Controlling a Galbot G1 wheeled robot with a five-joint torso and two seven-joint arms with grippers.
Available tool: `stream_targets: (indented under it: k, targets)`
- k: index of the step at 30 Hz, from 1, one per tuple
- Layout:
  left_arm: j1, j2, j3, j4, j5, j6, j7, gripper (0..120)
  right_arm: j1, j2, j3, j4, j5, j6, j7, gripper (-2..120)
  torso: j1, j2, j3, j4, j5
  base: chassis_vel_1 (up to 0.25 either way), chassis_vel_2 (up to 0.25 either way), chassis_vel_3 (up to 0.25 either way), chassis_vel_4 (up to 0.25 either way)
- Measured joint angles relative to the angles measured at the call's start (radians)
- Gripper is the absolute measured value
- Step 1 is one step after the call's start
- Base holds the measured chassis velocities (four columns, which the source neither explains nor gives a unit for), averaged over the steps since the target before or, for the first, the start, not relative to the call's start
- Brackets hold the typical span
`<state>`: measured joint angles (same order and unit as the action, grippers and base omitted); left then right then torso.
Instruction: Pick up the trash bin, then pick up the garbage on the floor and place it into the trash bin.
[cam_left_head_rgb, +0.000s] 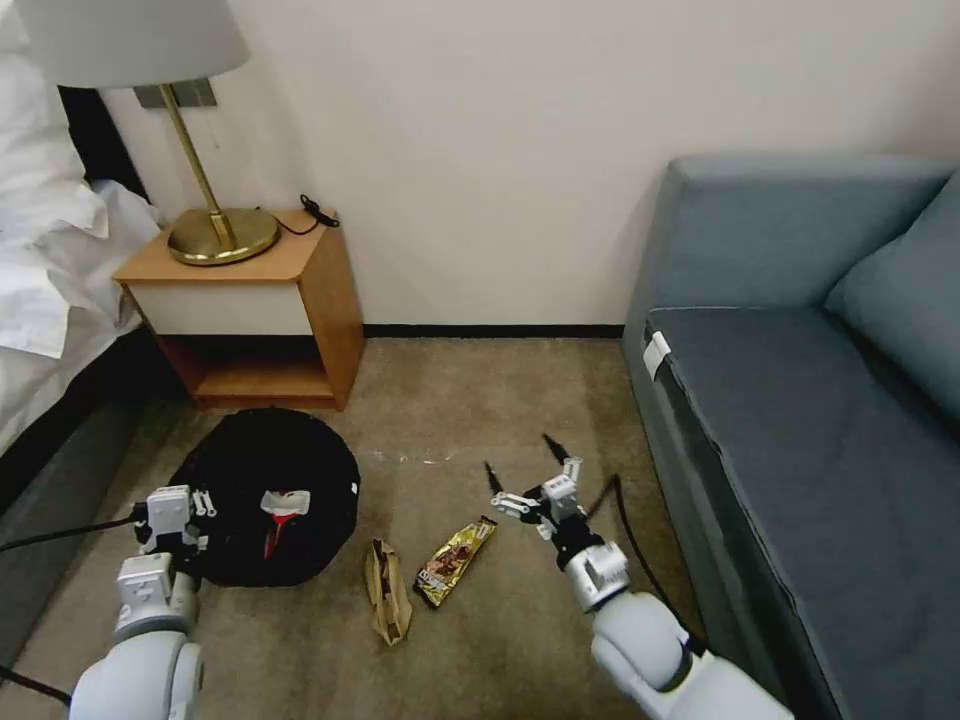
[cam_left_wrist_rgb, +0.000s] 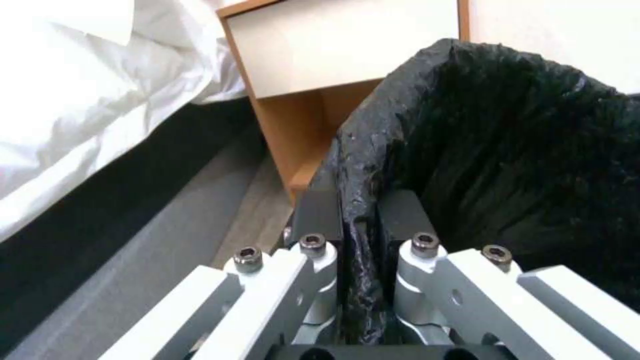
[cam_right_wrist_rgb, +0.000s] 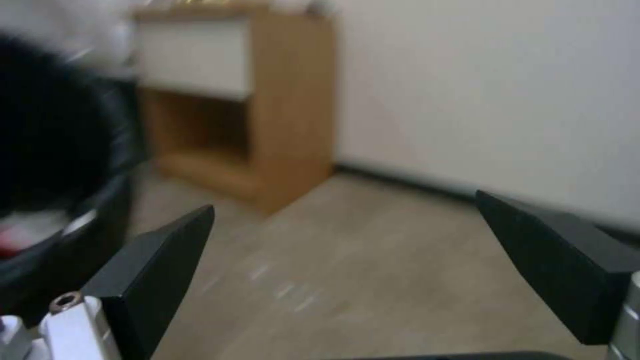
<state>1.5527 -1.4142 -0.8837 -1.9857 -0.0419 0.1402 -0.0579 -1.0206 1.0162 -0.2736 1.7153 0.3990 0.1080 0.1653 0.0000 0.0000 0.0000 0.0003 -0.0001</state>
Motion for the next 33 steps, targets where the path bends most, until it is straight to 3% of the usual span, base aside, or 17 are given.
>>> stream_targets:
  k: [4,6,9,13,19,33]
  targets:
    - [0.001,-0.001,-0.003,0.003,0.005,0.000,0.000,7,0.195,-0.023,-0.185,-0.009,0.223,-0.238,-0.078,100,0.000,0.000,0.000,-0.0002,-0.0001,0.000,0.000,0.000,0.000]
    - [0.001,-0.001,-0.004,0.003,0.006,0.000,0.000,7,0.240,-0.013,-0.230,-0.014,0.258,-0.289,-0.074,100,0.000,0.000,0.000,-0.0003,-0.0001,0.000,0.000,0.000,0.000]
    - [0.003,-0.002,-0.007,0.003,0.006,0.000,-0.001,7,0.344,0.033,-0.345,-0.023,0.347,-0.436,0.004,100,0.000,0.000,0.000,-0.0001,-0.0001,0.000,0.000,0.000,0.000]
    - [0.004,-0.007,-0.006,-0.001,0.008,0.000,-0.001,7,0.412,0.085,-0.452,-0.044,0.441,-0.530,0.112,100,0.000,0.000,0.000,0.0001,-0.0002,0.000,0.000,0.000,0.000]
    - [0.004,-0.019,-0.002,-0.008,0.015,0.000,-0.001,7,0.435,0.153,-0.537,-0.125,0.459,-0.579,0.158,100,0.000,0.000,0.000,-0.0003,0.0000,0.000,0.000,0.000,0.000]
    - [0.012,-0.030,-0.005,-0.011,0.019,-0.008,-0.001,7,0.417,0.290,-0.552,-0.256,0.482,-0.710,0.178,100,0.000,0.000,0.000,-0.0002,0.0000,0.000,0.000,0.000,0.000]
